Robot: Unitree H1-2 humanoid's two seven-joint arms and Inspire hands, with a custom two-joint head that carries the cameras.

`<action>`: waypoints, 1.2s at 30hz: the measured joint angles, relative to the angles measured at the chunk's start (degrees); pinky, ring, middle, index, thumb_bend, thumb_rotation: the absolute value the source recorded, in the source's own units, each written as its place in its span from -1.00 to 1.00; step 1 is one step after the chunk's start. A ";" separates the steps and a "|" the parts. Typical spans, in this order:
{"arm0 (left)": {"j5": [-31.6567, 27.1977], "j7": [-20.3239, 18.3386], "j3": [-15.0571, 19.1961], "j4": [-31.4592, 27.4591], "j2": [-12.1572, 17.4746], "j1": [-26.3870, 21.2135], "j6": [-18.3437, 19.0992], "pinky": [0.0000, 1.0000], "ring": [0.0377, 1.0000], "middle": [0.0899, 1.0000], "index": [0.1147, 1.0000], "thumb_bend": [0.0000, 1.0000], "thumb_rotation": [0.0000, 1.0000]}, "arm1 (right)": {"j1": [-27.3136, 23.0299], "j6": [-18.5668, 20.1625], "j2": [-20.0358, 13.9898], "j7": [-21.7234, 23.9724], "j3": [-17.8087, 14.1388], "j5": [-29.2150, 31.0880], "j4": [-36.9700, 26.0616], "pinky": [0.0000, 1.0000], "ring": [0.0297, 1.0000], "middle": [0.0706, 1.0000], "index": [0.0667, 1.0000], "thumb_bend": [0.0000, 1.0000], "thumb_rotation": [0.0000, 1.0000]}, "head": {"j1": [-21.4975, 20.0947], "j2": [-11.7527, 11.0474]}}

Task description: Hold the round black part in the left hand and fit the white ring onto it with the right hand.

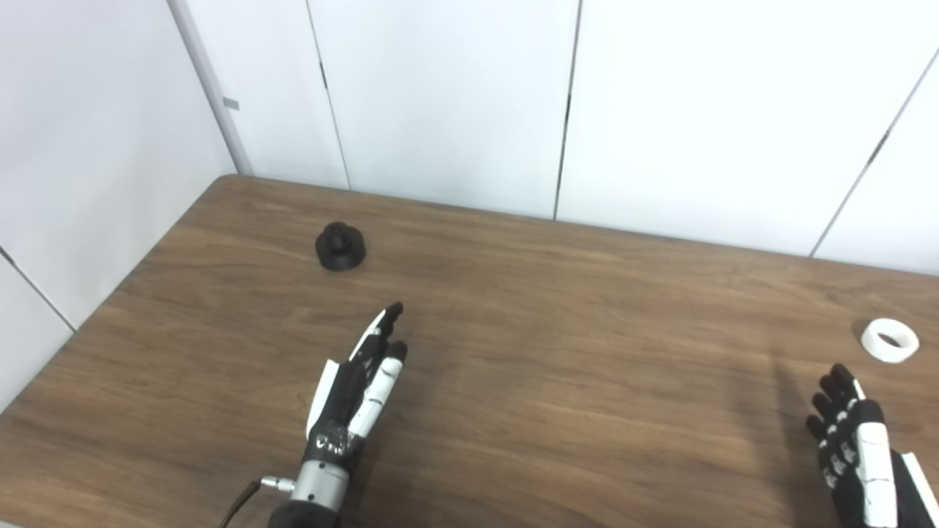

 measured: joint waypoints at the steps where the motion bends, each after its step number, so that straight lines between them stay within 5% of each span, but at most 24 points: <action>1: 0.56 0.10 -0.15 0.02 0.00 -0.01 0.00 1.00 1.00 0.96 0.89 0.23 0.31 | -0.02 -0.19 0.00 0.00 0.04 -0.15 0.15 1.00 1.00 1.00 1.00 -0.08 1.00 | 0.44 -0.52; 9: 3.70 1.40 -0.36 -0.75 -0.12 -0.08 1.46 0.95 0.91 0.89 0.87 0.33 -0.35 | -0.33 -2.84 0.01 0.01 0.11 -0.07 2.06 1.00 1.00 1.00 1.00 -0.07 1.00 | 0.26 -0.88; 13: 7.11 2.24 0.09 -3.73 0.12 -0.45 6.22 0.99 0.92 0.87 0.86 0.62 -0.62 | -0.63 -3.46 0.07 -0.04 0.14 -0.14 2.66 1.00 1.00 1.00 1.00 -0.10 1.00 | -0.18 -1.14; 18: 11.59 2.19 2.49 -6.58 1.34 -2.48 12.35 0.95 0.89 0.88 0.86 0.80 -0.69 | -0.65 -4.04 0.10 -0.28 0.16 -0.46 3.11 1.00 1.00 1.00 1.00 -0.14 1.00 | -0.44 -1.49; 26: 19.04 0.58 6.25 -9.16 8.81 -9.77 22.75 0.75 0.84 0.85 0.84 0.92 -0.56 | -0.66 -5.11 0.24 -0.64 0.44 -0.97 3.73 1.00 1.00 1.00 1.00 -0.11 1.00 | -1.23 -1.41; 31: 19.41 -0.29 7.94 -5.82 13.05 -12.62 23.59 0.98 0.98 0.91 0.85 0.93 -0.49 | -0.73 -5.36 0.41 -0.64 0.50 -0.84 3.90 1.00 1.00 1.00 1.00 -0.19 1.00 | -1.41 -1.32; 36: 22.09 -0.56 8.02 -1.43 16.99 -14.59 25.16 0.95 1.00 0.93 0.82 0.97 -0.39 | -0.70 -5.38 0.40 -0.69 0.53 -0.96 3.89 1.00 1.00 1.00 1.00 -0.24 1.00 | -1.41 -1.32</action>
